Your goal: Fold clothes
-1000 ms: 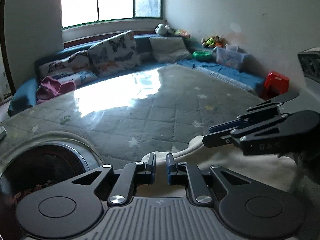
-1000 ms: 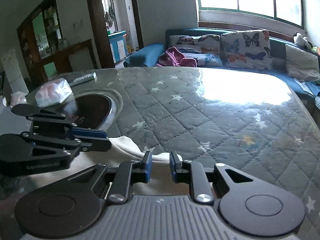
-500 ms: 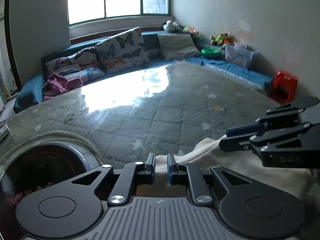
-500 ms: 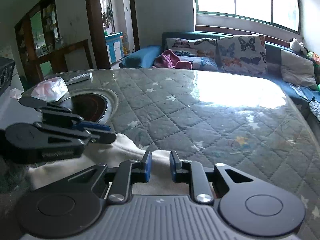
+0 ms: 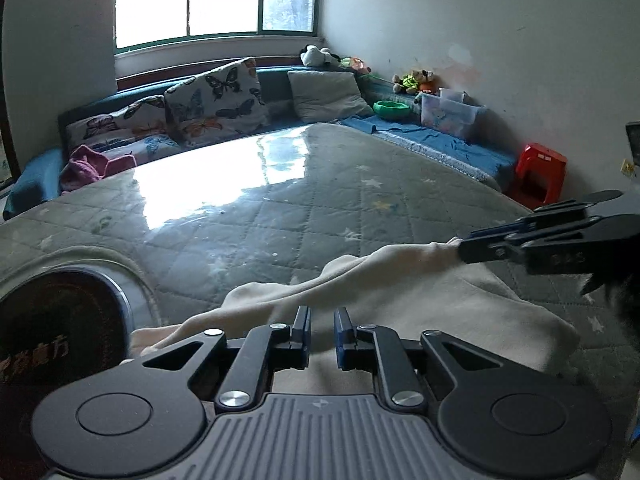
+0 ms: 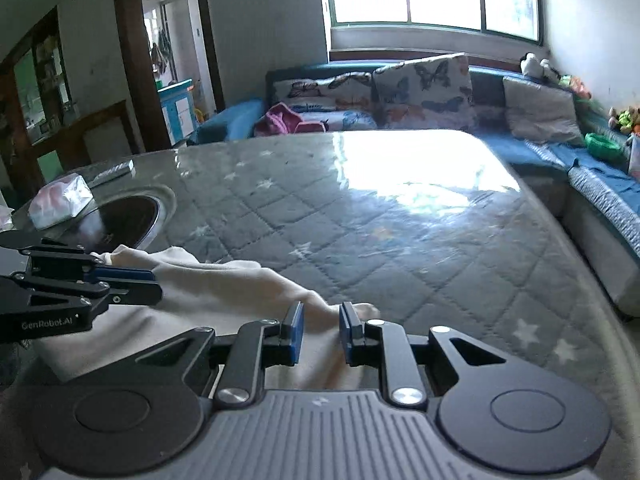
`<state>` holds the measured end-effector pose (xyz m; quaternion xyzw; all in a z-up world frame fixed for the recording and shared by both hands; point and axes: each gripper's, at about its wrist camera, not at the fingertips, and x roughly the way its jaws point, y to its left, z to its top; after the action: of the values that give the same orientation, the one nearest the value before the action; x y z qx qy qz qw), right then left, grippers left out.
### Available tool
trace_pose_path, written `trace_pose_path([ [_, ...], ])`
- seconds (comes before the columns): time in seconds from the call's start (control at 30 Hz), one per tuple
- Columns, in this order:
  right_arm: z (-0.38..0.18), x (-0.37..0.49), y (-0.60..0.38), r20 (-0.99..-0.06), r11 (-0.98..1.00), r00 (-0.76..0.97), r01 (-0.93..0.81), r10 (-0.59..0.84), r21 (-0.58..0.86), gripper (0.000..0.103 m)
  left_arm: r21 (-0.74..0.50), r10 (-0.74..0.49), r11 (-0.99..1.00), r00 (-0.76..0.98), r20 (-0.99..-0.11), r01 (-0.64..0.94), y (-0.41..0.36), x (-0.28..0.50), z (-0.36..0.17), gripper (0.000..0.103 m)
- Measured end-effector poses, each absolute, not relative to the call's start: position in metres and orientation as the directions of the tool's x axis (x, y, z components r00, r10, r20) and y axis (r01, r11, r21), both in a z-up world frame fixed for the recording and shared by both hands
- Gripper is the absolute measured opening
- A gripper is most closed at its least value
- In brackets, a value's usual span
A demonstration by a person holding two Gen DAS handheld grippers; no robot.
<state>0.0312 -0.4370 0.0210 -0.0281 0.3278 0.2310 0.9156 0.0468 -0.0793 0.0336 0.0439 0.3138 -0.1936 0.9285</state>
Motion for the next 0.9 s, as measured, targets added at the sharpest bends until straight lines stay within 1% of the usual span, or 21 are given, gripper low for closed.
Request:
trace_pose_path([
  [0.17, 0.026, 0.009, -0.435, -0.600, 0.867, 0.666, -0.488, 0.443, 0.098, 0.019, -0.055, -0.359, 0.914, 0.740, -0.569, 0.401, -0.081, 0.025, 0.041, 0.014],
  [0.23, 0.023, -0.003, -0.430, -0.603, 0.853, 0.660, -0.518, 0.448, 0.066, 0.019, -0.052, -0.368, 0.909, 0.739, -0.565, 0.413, -0.085, 0.015, 0.040, 0.014],
  [0.33, 0.013, -0.015, -0.428, -0.635, 0.846, 0.651, -0.534, 0.417, 0.009, 0.019, -0.036, -0.365, 0.907, 0.738, -0.568, 0.420, -0.088, 0.003, 0.036, 0.014],
  [0.4, 0.012, -0.021, -0.429, -0.640, 0.851, 0.661, -0.525, 0.393, -0.019, 0.019, -0.024, -0.358, 0.907, 0.739, -0.570, 0.421, -0.090, -0.005, 0.033, 0.014],
  [0.5, 0.022, -0.030, -0.433, -0.615, 0.855, 0.680, -0.518, 0.400, -0.017, 0.019, -0.038, -0.357, 0.911, 0.740, -0.570, 0.410, -0.087, -0.013, 0.032, 0.014],
  [0.63, 0.028, -0.042, -0.424, -0.588, 0.823, 0.668, -0.568, 0.456, -0.008, 0.018, -0.037, -0.349, 0.915, 0.743, -0.571, 0.402, -0.086, -0.023, 0.028, 0.014],
  [0.8, 0.012, -0.045, -0.421, -0.620, 0.815, 0.636, -0.580, 0.459, 0.008, 0.018, -0.036, -0.334, 0.922, 0.746, -0.576, 0.386, -0.082, -0.034, 0.023, 0.015],
  [0.9, 0.015, -0.049, -0.420, -0.614, 0.814, 0.640, -0.581, 0.462, 0.007, 0.018, -0.040, -0.337, 0.923, 0.753, -0.566, 0.383, -0.079, -0.037, 0.026, 0.015],
])
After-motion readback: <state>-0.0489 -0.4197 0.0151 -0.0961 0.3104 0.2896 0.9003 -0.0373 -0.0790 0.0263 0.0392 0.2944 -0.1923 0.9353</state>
